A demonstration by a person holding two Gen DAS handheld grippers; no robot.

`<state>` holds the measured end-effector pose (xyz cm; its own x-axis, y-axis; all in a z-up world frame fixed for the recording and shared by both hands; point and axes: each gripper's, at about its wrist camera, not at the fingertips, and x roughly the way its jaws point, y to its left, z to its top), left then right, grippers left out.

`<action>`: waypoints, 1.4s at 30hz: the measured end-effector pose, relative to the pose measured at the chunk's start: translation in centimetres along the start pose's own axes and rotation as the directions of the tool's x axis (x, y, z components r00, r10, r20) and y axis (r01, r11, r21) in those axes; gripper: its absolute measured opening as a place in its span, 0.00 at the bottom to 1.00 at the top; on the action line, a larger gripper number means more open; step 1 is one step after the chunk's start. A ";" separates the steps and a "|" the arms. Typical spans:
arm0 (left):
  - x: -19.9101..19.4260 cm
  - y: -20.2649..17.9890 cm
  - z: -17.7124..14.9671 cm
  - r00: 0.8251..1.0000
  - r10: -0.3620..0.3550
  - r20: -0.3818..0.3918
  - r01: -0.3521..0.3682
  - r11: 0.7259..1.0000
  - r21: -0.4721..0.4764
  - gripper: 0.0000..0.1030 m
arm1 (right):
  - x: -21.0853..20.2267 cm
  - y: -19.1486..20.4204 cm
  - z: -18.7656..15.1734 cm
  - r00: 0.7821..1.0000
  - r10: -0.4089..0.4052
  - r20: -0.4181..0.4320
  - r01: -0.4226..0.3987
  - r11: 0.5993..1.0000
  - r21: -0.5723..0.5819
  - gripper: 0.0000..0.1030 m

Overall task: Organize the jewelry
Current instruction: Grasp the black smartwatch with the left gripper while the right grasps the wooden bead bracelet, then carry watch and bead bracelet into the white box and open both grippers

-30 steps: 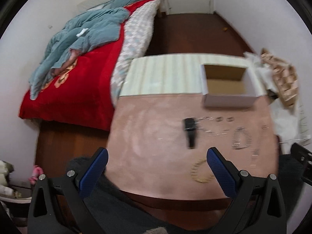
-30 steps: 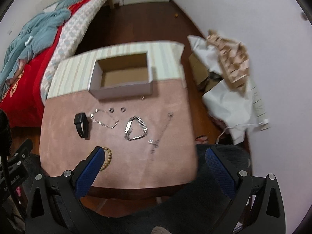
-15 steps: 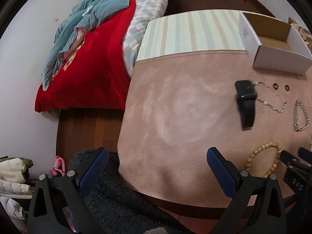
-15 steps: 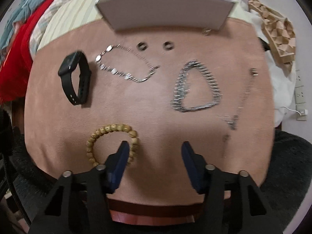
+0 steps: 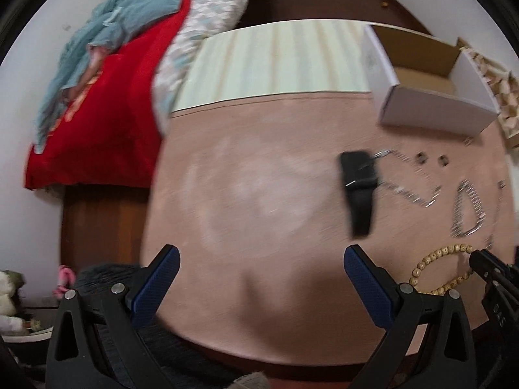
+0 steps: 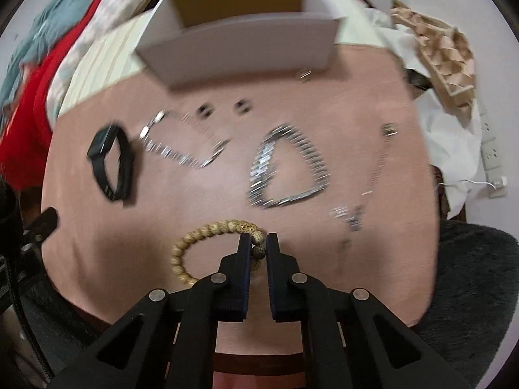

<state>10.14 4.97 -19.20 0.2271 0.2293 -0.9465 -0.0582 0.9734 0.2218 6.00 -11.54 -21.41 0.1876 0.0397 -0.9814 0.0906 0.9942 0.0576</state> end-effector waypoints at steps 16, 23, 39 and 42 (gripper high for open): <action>4.0 -6.2 3.1 0.988 -0.147 -0.052 0.149 0.988 0.035 0.25 | 0.9 -6.3 3.6 1.000 -0.005 0.011 0.004 0.996 0.087 0.09; 3.0 -6.5 3.1 0.990 -0.139 0.009 0.138 0.988 0.069 0.15 | -0.3 -5.7 3.9 0.998 0.054 0.021 -0.056 0.995 0.084 0.09; -6.8 -4.6 5.9 0.948 -0.221 0.231 0.205 0.974 0.092 0.15 | -9.2 -3.9 7.6 0.972 0.153 0.179 -0.160 0.987 0.020 0.09; -8.1 -4.5 7.3 0.934 -0.242 0.264 0.225 0.970 0.094 0.15 | -11.1 -3.9 9.5 0.961 0.167 0.222 -0.172 0.985 0.004 0.09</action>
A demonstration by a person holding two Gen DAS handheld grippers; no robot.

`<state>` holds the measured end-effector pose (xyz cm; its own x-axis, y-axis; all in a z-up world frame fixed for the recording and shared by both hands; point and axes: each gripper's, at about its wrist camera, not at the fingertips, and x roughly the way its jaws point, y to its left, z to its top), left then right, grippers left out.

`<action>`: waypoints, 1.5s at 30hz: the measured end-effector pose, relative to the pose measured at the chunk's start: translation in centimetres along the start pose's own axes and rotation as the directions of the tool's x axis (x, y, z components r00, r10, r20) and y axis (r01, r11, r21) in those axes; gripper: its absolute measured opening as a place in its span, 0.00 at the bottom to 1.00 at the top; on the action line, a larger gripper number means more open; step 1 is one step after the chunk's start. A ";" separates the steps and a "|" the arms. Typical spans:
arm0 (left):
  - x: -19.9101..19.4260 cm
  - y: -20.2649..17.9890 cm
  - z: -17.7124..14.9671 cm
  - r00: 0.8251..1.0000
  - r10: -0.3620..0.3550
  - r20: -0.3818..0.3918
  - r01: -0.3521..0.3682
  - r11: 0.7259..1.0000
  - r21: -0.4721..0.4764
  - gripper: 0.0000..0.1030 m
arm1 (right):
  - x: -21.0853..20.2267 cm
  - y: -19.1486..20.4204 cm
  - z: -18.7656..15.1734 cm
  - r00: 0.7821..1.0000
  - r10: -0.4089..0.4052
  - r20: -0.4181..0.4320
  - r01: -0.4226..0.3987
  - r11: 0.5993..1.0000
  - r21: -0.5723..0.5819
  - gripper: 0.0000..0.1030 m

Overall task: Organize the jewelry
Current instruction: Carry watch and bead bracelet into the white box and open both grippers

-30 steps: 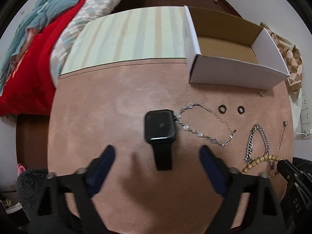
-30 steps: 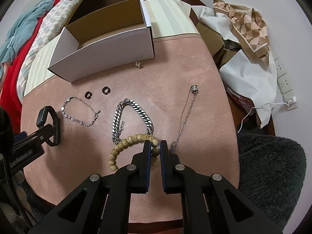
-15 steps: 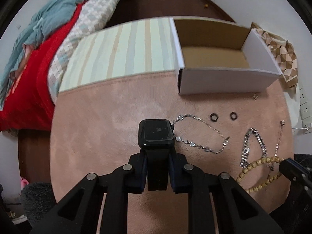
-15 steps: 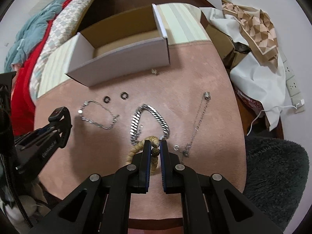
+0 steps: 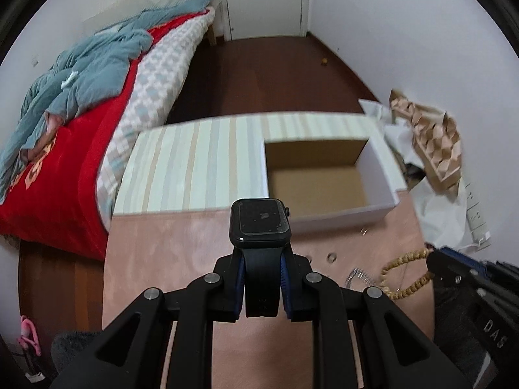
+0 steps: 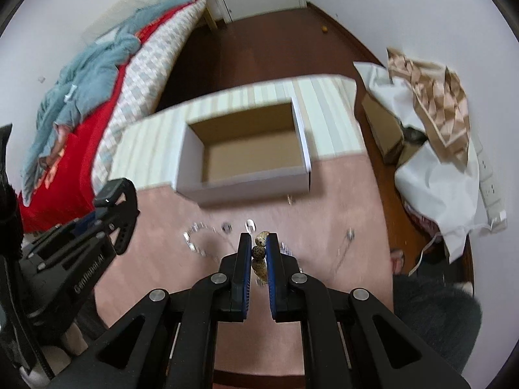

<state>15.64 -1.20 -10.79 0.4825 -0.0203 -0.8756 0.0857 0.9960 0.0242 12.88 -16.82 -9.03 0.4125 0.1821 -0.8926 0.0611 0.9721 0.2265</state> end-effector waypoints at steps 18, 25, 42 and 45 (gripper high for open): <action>9.2 -1.5 9.0 0.942 -0.274 -0.193 0.258 0.961 -0.104 0.15 | 7.9 -0.1 12.1 0.990 0.108 -0.086 -0.110 0.994 -0.018 0.09; 12.6 -1.8 10.4 0.922 -0.288 -0.259 0.260 0.956 -0.139 0.16 | 13.0 -0.7 12.6 0.968 0.161 -0.195 -0.167 0.986 -0.012 0.09; 9.1 0.7 8.2 0.996 0.042 -0.078 -0.046 0.998 -0.050 0.98 | 11.0 -1.5 10.3 0.977 -0.202 -0.068 0.193 0.973 -0.127 0.89; 8.3 1.0 7.0 0.995 0.094 -0.041 -0.095 0.995 -0.031 0.99 | 11.0 -1.4 9.1 0.971 -0.231 -0.062 0.221 0.965 -0.138 0.92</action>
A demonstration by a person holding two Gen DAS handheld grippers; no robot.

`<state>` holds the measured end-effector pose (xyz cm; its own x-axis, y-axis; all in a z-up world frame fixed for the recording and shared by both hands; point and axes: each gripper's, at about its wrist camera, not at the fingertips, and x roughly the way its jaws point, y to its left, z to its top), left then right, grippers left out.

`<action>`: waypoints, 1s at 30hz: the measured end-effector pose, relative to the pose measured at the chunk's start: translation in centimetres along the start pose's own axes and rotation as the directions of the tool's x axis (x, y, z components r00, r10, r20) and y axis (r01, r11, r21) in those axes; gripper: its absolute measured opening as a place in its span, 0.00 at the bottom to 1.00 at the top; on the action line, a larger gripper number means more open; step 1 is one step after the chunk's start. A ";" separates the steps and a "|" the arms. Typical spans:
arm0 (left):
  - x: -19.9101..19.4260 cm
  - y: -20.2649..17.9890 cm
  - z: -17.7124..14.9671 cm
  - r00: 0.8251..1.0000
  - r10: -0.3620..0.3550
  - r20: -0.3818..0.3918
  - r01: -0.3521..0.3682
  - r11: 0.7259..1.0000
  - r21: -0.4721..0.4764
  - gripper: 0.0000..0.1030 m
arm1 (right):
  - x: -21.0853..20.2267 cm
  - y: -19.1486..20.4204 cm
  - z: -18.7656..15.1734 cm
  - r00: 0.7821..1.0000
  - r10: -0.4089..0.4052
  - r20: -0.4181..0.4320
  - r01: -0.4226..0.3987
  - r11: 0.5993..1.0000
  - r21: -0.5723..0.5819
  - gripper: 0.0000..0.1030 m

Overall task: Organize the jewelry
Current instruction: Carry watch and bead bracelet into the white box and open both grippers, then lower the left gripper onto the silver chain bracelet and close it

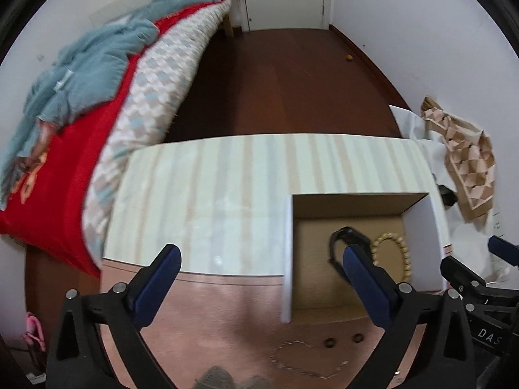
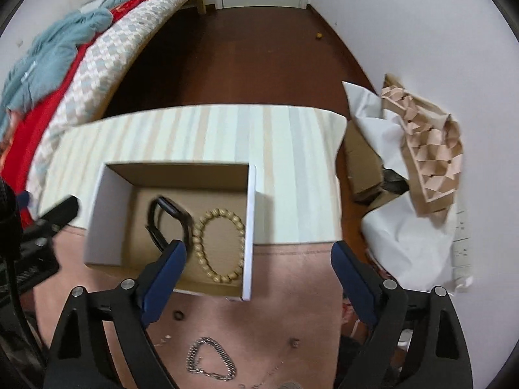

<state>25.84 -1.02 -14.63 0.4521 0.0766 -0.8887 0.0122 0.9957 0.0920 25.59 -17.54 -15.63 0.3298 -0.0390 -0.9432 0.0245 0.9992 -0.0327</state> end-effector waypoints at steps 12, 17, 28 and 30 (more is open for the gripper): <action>-4.0 0.4 -2.5 0.996 0.041 0.082 -0.042 0.999 0.004 0.99 | -4.5 1.0 -2.9 0.992 -0.050 0.117 0.048 0.999 0.020 0.97; -7.0 1.3 -3.6 0.992 0.028 0.126 -0.026 0.999 -0.021 0.99 | -7.9 1.0 -4.1 0.983 -0.059 0.174 0.054 0.998 0.033 0.97; -14.2 2.0 -7.0 0.976 0.015 0.216 -0.014 1.000 -0.006 0.99 | -15.1 1.2 -8.2 0.960 -0.059 0.272 0.045 0.997 0.058 0.97; -14.9 2.1 -7.3 0.975 0.010 0.221 -0.009 1.000 -0.003 0.99 | -16.1 1.2 -8.8 0.957 -0.054 0.286 0.038 0.997 0.061 0.97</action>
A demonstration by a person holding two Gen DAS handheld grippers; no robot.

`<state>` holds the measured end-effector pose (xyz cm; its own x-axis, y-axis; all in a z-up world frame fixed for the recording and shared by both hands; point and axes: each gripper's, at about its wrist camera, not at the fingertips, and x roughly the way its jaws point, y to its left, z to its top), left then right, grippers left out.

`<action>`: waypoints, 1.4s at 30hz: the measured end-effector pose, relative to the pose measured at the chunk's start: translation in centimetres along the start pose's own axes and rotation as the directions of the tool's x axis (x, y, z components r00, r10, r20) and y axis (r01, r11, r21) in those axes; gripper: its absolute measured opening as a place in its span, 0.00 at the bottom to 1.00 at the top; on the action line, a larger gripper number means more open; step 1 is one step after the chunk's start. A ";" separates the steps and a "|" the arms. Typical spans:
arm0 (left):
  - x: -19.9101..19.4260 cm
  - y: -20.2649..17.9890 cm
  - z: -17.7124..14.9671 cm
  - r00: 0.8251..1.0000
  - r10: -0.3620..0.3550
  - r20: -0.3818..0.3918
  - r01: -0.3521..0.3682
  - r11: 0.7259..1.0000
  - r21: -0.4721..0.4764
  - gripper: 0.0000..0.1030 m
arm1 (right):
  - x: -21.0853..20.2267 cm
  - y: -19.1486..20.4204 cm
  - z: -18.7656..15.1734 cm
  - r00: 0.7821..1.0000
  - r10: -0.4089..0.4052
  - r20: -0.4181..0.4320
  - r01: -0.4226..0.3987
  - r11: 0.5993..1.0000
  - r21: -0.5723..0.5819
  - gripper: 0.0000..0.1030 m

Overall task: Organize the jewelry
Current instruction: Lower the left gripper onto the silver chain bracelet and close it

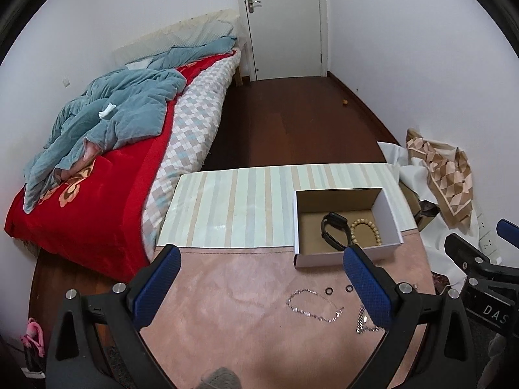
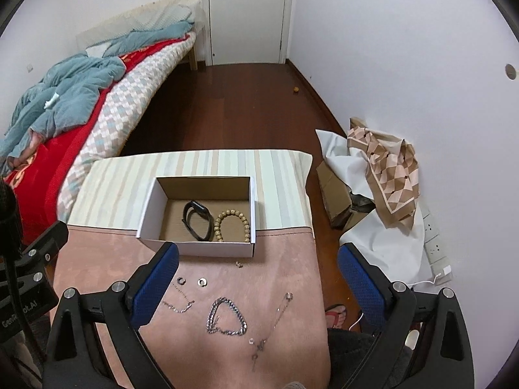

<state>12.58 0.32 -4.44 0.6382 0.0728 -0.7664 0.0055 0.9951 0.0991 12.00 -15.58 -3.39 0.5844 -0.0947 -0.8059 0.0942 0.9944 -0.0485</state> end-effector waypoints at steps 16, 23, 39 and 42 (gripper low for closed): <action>4.1 2.1 -5.4 0.982 0.100 -0.158 -0.108 0.993 -0.046 0.99 | 7.0 -2.3 -6.9 0.966 0.155 -0.206 -0.132 0.984 0.124 0.89; 10.0 2.5 -8.1 0.949 0.172 -0.263 -0.192 0.980 -0.049 0.99 | 14.6 -2.5 -8.9 0.949 0.234 -0.211 -0.191 0.960 0.207 0.55; 16.9 2.8 -8.8 0.908 0.194 -0.371 -0.229 0.972 -0.052 0.99 | 21.8 1.7 -7.3 0.974 0.172 -0.150 -0.167 0.985 0.046 0.18; 17.2 2.6 -8.9 0.909 0.174 -0.378 -0.208 0.977 -0.051 0.99 | 21.8 2.4 -7.3 0.979 0.146 -0.144 -0.147 0.989 0.008 0.08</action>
<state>16.72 4.77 -23.07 0.2901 0.2650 -0.9196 -0.1671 0.9601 0.2240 19.04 -14.87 -25.37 0.4696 0.0598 -0.8809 0.0134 0.9971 0.0748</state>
